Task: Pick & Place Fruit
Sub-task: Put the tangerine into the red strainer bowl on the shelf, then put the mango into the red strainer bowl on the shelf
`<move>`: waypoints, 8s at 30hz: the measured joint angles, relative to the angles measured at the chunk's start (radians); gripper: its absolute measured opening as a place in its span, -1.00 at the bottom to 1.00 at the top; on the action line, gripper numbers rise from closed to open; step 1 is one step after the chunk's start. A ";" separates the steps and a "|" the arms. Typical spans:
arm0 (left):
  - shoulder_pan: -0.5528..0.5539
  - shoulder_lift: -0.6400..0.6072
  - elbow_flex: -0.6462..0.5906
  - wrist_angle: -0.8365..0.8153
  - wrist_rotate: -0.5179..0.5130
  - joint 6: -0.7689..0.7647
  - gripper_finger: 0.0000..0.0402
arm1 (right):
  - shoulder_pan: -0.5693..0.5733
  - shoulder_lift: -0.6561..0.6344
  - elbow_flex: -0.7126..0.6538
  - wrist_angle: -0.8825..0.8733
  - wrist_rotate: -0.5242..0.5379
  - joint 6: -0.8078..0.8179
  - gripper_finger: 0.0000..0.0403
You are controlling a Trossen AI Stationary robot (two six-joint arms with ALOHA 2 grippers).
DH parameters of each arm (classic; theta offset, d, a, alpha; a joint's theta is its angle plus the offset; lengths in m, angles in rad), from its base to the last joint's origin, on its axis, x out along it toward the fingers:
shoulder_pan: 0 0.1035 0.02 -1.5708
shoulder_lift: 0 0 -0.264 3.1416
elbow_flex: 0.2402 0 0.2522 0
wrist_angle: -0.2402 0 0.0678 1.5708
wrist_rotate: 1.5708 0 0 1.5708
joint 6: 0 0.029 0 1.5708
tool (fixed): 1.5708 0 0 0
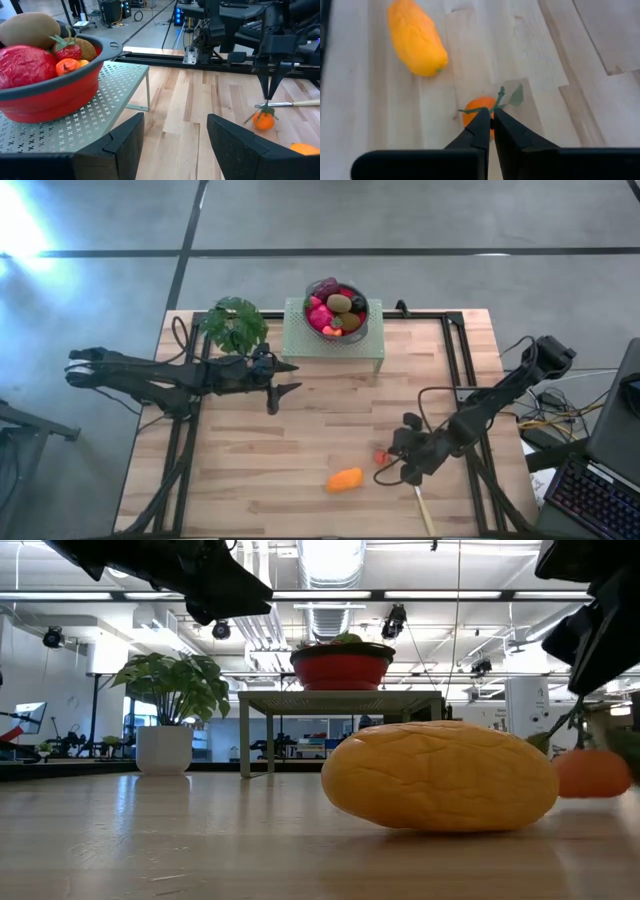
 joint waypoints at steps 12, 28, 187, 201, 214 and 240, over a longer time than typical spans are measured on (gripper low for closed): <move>0.000 0.000 0.000 0.002 -0.002 0.017 0.11 | -0.278 -0.246 0.001 -0.006 -0.193 -0.250 -0.95; 0.001 0.000 0.001 0.080 -0.037 0.107 0.11 | -1.023 -0.295 0.349 -0.080 -0.600 -0.775 -0.96; 0.024 0.000 0.003 0.110 -0.261 0.276 0.11 | -0.157 0.591 0.493 0.106 -0.328 -0.586 0.70; 0.024 0.005 0.002 0.063 -0.261 0.276 0.11 | -0.152 0.639 0.548 0.039 -0.333 -0.575 0.30; 0.024 0.005 0.002 0.034 -0.261 0.276 0.11 | -0.179 0.468 0.546 -0.152 -0.230 -0.583 0.13; 0.023 0.005 0.002 0.020 -0.261 0.276 0.11 | -0.820 -0.007 0.541 -0.099 -0.145 -0.763 0.14</move>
